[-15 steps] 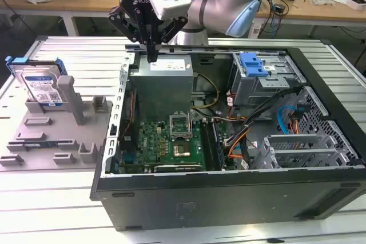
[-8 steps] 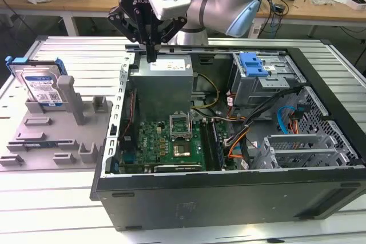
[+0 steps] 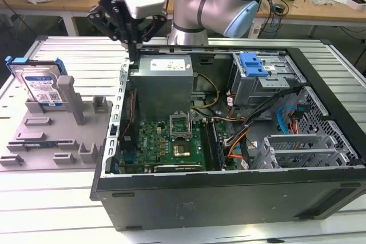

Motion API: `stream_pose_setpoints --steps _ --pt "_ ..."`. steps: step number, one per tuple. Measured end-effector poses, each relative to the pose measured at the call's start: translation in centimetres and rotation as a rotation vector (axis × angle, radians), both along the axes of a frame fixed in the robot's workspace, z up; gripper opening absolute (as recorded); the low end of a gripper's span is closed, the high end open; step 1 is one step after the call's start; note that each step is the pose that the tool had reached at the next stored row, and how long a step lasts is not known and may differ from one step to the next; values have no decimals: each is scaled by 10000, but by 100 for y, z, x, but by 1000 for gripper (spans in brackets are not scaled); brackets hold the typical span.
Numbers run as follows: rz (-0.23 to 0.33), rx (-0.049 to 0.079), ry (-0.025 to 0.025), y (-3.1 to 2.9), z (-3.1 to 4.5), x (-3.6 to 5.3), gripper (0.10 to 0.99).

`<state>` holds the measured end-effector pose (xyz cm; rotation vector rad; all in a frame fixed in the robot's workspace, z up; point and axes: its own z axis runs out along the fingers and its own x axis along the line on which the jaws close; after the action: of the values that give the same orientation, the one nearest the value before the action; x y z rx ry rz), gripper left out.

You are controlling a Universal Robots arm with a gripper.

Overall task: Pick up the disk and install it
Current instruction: 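Reach for the disk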

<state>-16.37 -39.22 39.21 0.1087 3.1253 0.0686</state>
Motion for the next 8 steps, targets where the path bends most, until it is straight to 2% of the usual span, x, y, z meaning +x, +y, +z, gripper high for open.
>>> stream_pose_setpoints --steps 4,8 --pt "3 0 20 46 -2 -192 106" --pt "4 0 38 87 -4 -346 106"
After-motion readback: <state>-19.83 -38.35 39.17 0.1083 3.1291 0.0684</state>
